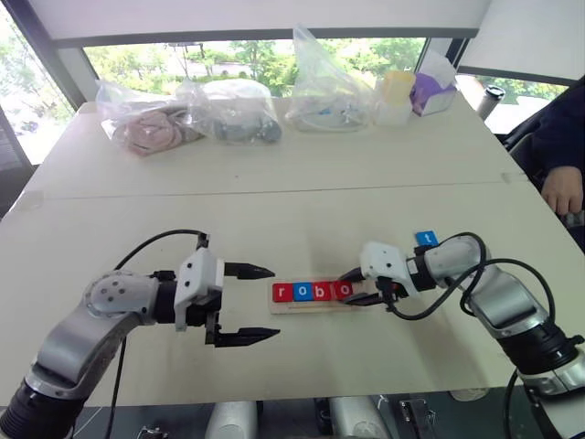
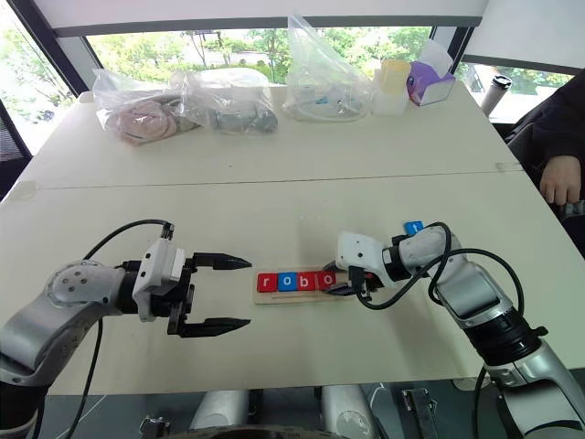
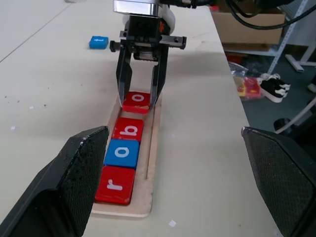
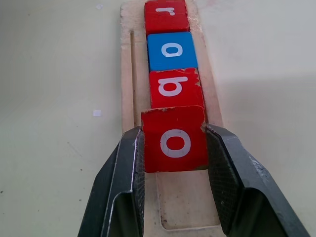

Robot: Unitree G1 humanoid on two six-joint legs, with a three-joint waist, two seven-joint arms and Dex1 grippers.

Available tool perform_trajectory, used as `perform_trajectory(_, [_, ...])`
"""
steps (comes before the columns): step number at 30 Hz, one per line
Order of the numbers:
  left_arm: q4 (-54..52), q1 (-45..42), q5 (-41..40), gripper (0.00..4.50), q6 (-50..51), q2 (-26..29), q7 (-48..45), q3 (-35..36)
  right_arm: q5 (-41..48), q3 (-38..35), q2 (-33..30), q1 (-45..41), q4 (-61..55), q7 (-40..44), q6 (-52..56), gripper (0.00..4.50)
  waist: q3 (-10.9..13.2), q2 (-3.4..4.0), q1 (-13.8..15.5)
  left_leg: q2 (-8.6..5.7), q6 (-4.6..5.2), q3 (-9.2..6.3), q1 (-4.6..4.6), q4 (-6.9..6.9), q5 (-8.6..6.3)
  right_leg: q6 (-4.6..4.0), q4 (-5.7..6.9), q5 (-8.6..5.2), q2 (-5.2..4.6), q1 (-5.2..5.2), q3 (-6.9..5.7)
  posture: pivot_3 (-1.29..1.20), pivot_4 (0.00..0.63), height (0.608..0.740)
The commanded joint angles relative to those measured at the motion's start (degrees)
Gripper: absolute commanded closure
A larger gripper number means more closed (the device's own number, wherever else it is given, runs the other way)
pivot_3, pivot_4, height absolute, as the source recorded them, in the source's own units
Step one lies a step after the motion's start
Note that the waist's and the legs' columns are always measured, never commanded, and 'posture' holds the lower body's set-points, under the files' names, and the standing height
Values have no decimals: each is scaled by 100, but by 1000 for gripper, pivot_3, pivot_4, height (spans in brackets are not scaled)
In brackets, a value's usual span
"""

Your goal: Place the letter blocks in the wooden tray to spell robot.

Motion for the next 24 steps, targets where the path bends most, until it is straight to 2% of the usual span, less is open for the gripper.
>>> perform_trajectory(1, [80, 133, 123, 0, -389, -38, -136, 40, -33, -3, 50, -78, -32, -32, -92, 2847, 0, 0, 0, 0, 0, 0, 0, 0, 0, 0, 0, 0, 0, 0, 0, 0, 150, 739])
perform_trajectory(6, [282, 287, 213, 0, -701, -61, -260, 67, -89, 7, 78, -90, 34, -55, -149, 292, 0, 0, 5, 0, 0, 0, -1, 0, 0, 0, 0, 0, -1, 0, 0, 0, 150, 739])
perform_trajectory(7, [319, 307, 225, 0, -749, -62, -277, 70, -99, 8, 86, -99, 52, -59, -161, 50, 0, 0, 4, 0, 0, 0, -1, 1, 0, 0, 0, 0, -1, 0, 0, 0, 150, 739])
perform_trajectory(16, [451, 367, 299, 0, -962, -90, -322, 2, -8, -217, 198, -240, 85, -222, 45, 50, 0, 0, 0, 0, 0, 0, 0, 0, 0, 0, 0, 0, 0, 0, 0, 0, 150, 739])
perform_trajectory(24, [237, 20, 204, 0, -574, -113, -173, -84, 205, -356, 573, -599, 203, -574, 638, 50, 0, 0, 5, 1, 0, -1, 0, 0, 0, 3, 1, 3, 1, 0, -1, 0, 150, 739])
